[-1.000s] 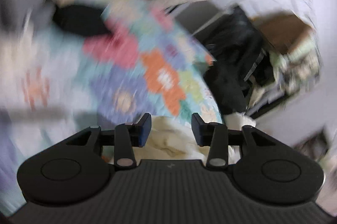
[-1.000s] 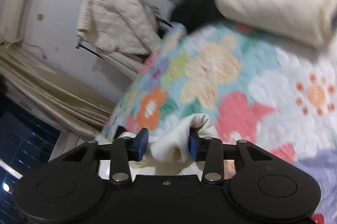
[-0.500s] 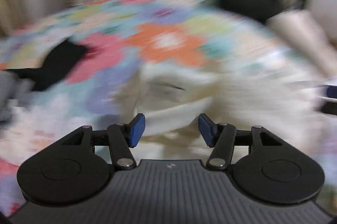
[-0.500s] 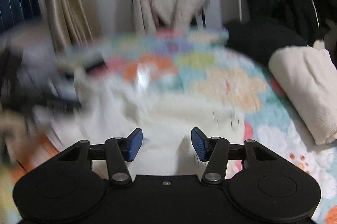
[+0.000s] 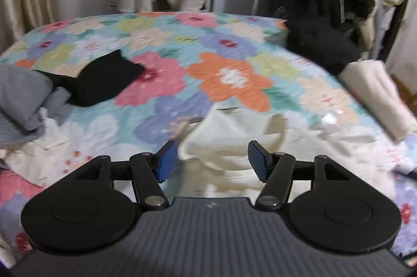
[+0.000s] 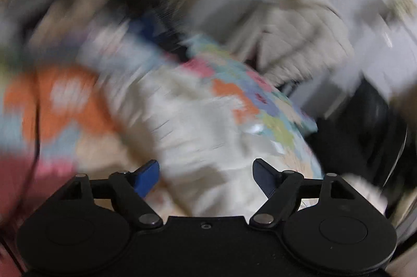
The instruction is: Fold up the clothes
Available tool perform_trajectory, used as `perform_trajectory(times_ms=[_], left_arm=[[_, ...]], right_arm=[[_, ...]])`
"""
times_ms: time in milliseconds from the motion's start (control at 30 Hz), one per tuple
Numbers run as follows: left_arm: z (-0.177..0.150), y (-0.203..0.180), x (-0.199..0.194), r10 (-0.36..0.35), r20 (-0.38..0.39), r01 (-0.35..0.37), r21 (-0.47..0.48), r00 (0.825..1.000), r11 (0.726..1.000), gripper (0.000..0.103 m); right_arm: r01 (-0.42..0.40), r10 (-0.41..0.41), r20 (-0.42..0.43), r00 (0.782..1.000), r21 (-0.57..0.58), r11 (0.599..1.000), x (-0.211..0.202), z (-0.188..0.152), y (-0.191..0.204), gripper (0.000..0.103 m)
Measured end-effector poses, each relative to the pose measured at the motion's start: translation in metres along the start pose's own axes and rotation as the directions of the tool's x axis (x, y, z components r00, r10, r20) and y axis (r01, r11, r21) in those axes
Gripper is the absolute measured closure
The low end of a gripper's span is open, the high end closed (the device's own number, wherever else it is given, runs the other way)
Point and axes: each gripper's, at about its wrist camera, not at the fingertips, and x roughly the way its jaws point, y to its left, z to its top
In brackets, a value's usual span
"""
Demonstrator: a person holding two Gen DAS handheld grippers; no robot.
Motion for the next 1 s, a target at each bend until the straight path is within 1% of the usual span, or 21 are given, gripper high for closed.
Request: perform_trajectory(times_ms=[33, 100, 200, 233, 267, 333, 367, 400, 500, 567, 633, 700, 733, 767, 800, 833, 867, 900, 933, 967, 1000], left_arm=[[0.0, -0.003, 0.001, -0.007, 0.003, 0.007, 0.011, 1.0, 1.0, 0.043], [-0.001, -0.006, 0.009, -0.013, -0.007, 0.014, 0.024, 1.0, 1.0, 0.043], [-0.002, -0.008, 0.017, -0.027, -0.025, 0.027, 0.036, 0.999, 0.999, 0.043], [-0.003, -0.008, 0.021, -0.027, -0.034, 0.029, 0.04, 0.999, 0.999, 0.043], [-0.003, -0.008, 0.025, -0.028, -0.042, 0.03, 0.045, 0.999, 0.999, 0.043], [-0.007, -0.009, 0.033, -0.012, -0.066, 0.015, 0.052, 0.998, 0.999, 0.043], [-0.008, -0.008, 0.039, 0.001, -0.085, 0.003, 0.048, 0.996, 0.999, 0.043], [-0.009, -0.008, 0.041, -0.013, -0.108, 0.017, 0.029, 0.994, 0.999, 0.043], [-0.014, -0.007, 0.047, -0.074, -0.174, 0.068, -0.039, 0.982, 0.997, 0.043], [-0.018, -0.009, 0.046, -0.128, -0.199, 0.113, -0.083, 0.972, 0.99, 0.043], [-0.02, -0.013, 0.04, -0.228, -0.195, 0.2, -0.151, 0.954, 0.968, 0.043], [-0.02, -0.019, 0.035, -0.332, -0.154, 0.295, -0.222, 0.931, 0.93, 0.043], [-0.02, -0.022, 0.03, -0.38, -0.121, 0.343, -0.245, 0.917, 0.907, 0.043], [-0.019, -0.026, 0.026, -0.426, -0.086, 0.391, -0.264, 0.901, 0.881, 0.043], [-0.018, -0.03, 0.021, -0.47, -0.049, 0.439, -0.282, 0.882, 0.853, 0.043], [-0.017, -0.034, 0.016, -0.511, -0.012, 0.485, -0.298, 0.859, 0.822, 0.043], [-0.016, -0.037, 0.011, -0.543, 0.014, 0.52, -0.307, 0.84, 0.797, 0.043], [-0.016, -0.039, 0.005, -0.571, 0.039, 0.553, -0.315, 0.82, 0.772, 0.043], [-0.016, -0.04, -0.001, -0.585, 0.053, 0.569, -0.317, 0.809, 0.759, 0.043], [-0.018, -0.042, -0.001, -0.581, 0.048, 0.564, -0.311, 0.813, 0.764, 0.043], [-0.02, -0.044, -0.001, -0.574, 0.04, 0.557, -0.305, 0.818, 0.773, 0.043]], right_arm=[[0.028, -0.029, -0.027, 0.999, -0.052, 0.998, 0.007, 0.0, 0.012, 0.021], [0.094, -0.096, -0.032, 0.995, -0.084, 0.992, 0.016, -0.001, 0.021, 0.022], [0.194, -0.198, -0.04, 0.979, -0.089, 0.977, 0.032, 0.007, 0.015, 0.023], [0.193, -0.196, -0.052, 0.979, -0.059, 0.979, 0.039, 0.008, 0.009, 0.023], [0.173, -0.174, -0.067, 0.983, -0.012, 0.985, 0.047, 0.008, 0.001, 0.026], [0.124, -0.116, -0.085, 0.99, 0.096, 0.988, 0.06, 0.006, -0.015, 0.042], [0.098, -0.087, -0.076, 0.993, 0.166, 0.981, 0.06, 0.004, -0.025, 0.053], [0.077, -0.064, -0.061, 0.996, 0.238, 0.968, 0.057, 0.002, -0.035, 0.064], [0.028, -0.036, 0.01, 0.999, 0.446, 0.895, 0.044, -0.001, -0.07, 0.079], [0.031, -0.076, 0.063, 0.995, 0.523, 0.852, 0.034, 0.0, -0.089, 0.084], [0.014, -0.11, 0.129, 0.986, 0.588, 0.809, 0.02, -0.002, -0.107, 0.086], [-0.086, -0.097, 0.225, 0.97, 0.685, 0.723, 0.008, -0.01, -0.125, 0.086], [-0.184, -0.067, 0.296, 0.953, 0.74, 0.647, 0.001, -0.018, -0.136, 0.086], [-0.29, -0.037, 0.374, 0.927, 0.775, 0.562, -0.006, -0.023, -0.148, 0.086], [-0.391, -0.009, 0.448, 0.894, 0.789, 0.473, -0.01, -0.029, -0.158, 0.085], [-0.491, 0.021, 0.521, 0.854, 0.79, 0.366, -0.01, -0.037, -0.166, 0.085], [-0.583, 0.046, 0.592, 0.805, 0.774, 0.246, -0.01, -0.045, -0.175, 0.085], [-0.647, 0.06, 0.646, 0.761, 0.75, 0.136, -0.008, -0.054, -0.182, 0.085], [-0.678, 0.064, 0.676, 0.734, 0.733, 0.049, -0.006, -0.062, -0.188, 0.085], [-0.678, 0.062, 0.677, 0.733, 0.735, -0.001, -0.003, -0.07, -0.191, 0.085], [-0.666, 0.06, 0.667, 0.743, 0.745, -0.035, -0.001, -0.078, -0.194, 0.085]])
